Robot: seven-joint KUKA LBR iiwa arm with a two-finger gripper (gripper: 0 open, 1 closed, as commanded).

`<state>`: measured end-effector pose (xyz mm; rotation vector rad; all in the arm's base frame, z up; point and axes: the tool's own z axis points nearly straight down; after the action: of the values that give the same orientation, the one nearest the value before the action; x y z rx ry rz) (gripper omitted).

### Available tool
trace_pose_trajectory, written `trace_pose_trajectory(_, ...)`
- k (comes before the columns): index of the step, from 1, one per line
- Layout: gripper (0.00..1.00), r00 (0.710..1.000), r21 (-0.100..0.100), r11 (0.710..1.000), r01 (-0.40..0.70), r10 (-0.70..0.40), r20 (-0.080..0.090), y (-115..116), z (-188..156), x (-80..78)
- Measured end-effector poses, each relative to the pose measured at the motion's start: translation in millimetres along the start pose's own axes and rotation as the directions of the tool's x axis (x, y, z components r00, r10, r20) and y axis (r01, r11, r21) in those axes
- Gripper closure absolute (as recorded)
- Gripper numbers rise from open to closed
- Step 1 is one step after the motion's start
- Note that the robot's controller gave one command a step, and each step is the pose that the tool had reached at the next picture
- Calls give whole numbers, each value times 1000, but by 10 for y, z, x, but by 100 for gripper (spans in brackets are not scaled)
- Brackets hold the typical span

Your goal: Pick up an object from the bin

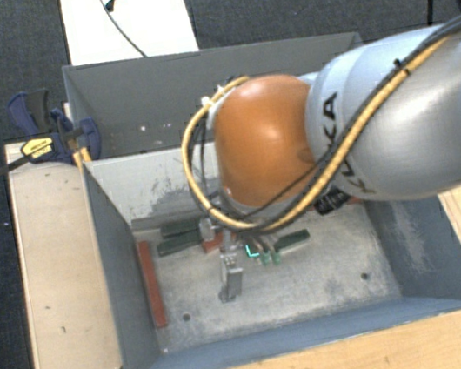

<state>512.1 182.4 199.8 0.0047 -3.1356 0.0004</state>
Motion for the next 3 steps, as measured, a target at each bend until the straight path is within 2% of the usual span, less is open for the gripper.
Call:
trace_pose_trajectory(1,0,1000,1,1000,-16,16,12,-679,-123,-265)
trace_pose_trajectory(2,0,1000,2,1000,-8,8,2,-1306,1267,-698)
trace_pose_trajectory(3,0,986,1,986,-164,164,5,-1970,1291,-579)
